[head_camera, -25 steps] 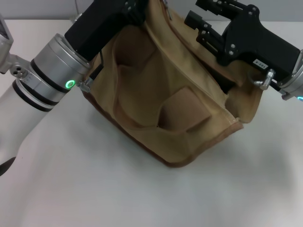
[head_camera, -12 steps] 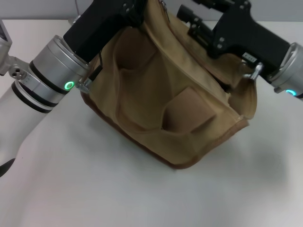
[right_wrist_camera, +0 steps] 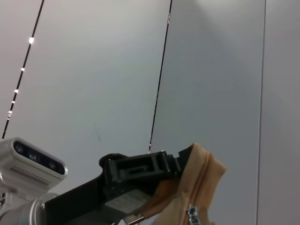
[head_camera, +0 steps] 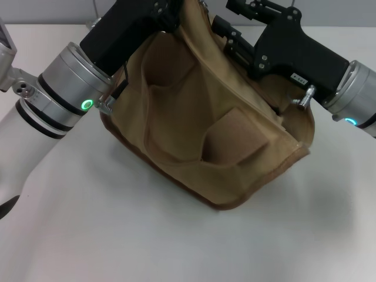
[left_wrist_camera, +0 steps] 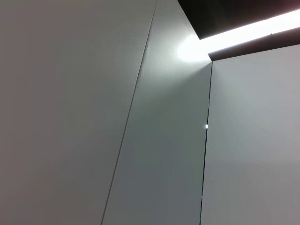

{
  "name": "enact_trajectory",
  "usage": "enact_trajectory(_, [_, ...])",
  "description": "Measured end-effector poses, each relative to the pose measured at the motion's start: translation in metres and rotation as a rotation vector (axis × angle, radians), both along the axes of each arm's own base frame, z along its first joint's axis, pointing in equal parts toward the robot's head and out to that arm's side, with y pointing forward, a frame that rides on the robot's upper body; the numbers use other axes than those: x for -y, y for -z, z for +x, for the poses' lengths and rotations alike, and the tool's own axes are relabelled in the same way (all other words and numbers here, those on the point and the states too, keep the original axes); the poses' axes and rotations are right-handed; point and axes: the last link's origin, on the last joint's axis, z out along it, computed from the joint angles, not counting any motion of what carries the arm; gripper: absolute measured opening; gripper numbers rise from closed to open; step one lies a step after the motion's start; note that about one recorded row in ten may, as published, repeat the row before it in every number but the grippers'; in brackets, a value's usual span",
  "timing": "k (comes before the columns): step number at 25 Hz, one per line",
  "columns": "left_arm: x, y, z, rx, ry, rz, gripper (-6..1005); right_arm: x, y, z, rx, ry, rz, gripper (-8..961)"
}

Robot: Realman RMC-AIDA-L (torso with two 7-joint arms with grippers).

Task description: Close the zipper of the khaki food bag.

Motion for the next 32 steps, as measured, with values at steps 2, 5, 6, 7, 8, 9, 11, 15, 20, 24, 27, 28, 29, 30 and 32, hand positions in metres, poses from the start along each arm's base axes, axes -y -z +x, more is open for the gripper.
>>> enact_trajectory(2, [0.000,0.000,0.000,0.000,0.000,0.000,22,-0.001,0.002,-0.002,0.006,-0.006,0.003,359])
enact_trajectory(5, [0.000,0.001,0.001,0.004,-0.001,-0.005,22,-0.002,0.006,-0.006,0.018,-0.015,-0.002,356])
enact_trajectory(6, [0.000,0.001,0.001,0.004,-0.001,-0.005,21,-0.002,0.006,-0.006,0.018,-0.015,-0.002,355])
enact_trajectory(7, [0.001,0.002,0.001,0.007,-0.001,-0.009,21,-0.003,0.006,-0.007,0.020,-0.016,-0.002,353])
enact_trajectory(8, [0.001,0.002,0.001,0.007,-0.001,-0.009,21,-0.004,0.006,-0.008,0.018,-0.015,0.002,352])
enact_trajectory(9, [0.001,0.002,0.001,0.007,-0.001,-0.009,21,-0.005,0.005,-0.008,0.015,-0.013,0.006,351])
enact_trajectory(11, [0.001,0.002,0.001,0.007,0.001,-0.010,21,-0.006,0.004,-0.010,0.008,-0.012,0.010,349])
enact_trajectory(15, [0.001,0.003,0.002,0.005,0.004,-0.014,22,-0.007,0.010,-0.016,0.012,-0.015,-0.002,344])
enact_trajectory(20, [0.001,0.003,0.003,0.004,0.006,-0.014,22,-0.008,0.012,-0.016,0.010,-0.002,0.006,338])
enact_trajectory(24, [0.001,0.003,0.003,0.005,0.006,-0.014,22,-0.008,0.012,-0.016,0.011,-0.002,0.006,333])
enact_trajectory(27, [0.001,0.003,0.003,0.004,0.007,-0.014,22,-0.009,0.013,-0.016,0.015,-0.002,0.007,330])
enact_trajectory(28, [0.001,0.003,0.003,0.004,0.007,-0.014,22,-0.009,0.013,-0.016,0.017,-0.004,0.009,328])
enact_trajectory(29, [0.001,0.003,0.003,0.005,0.007,-0.014,22,-0.008,0.013,-0.017,0.020,-0.008,0.014,327])
enact_trajectory(30, [0.001,0.003,0.003,0.005,0.008,-0.014,22,-0.007,0.014,-0.017,0.026,-0.019,0.026,326])
enact_trajectory(32, [0.001,0.003,0.003,0.006,0.008,-0.014,21,-0.007,0.014,-0.017,0.033,-0.026,0.031,251])
